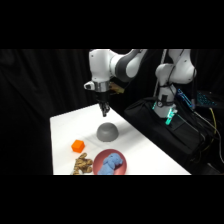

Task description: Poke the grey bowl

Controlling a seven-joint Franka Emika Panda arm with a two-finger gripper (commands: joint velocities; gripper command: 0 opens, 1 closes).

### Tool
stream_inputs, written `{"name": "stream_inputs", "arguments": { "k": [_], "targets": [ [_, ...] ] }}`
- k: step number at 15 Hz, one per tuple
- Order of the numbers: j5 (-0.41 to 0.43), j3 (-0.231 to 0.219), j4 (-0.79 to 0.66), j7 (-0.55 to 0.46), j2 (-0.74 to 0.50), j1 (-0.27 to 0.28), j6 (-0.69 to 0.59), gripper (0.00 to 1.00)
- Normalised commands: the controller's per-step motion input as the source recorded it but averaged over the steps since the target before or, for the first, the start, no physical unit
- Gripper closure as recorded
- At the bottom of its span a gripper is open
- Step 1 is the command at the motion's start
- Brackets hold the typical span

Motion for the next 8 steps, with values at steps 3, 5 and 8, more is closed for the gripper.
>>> {"name": "stream_inputs", "arguments": {
  "k": [3, 5, 8],
  "targets": [
    [-0.009, 0.018, 0.25, -0.07, -0.17, 0.001, -0.37, 0.39],
    [-0.022, 0.026, 0.28, 0.0, -0.13, 0.011, -0.41, 0.19],
    [-0.063, 0.035, 0.28, 0.08, -0.09, 0.027, -0.4, 0.0]
  ]
}}
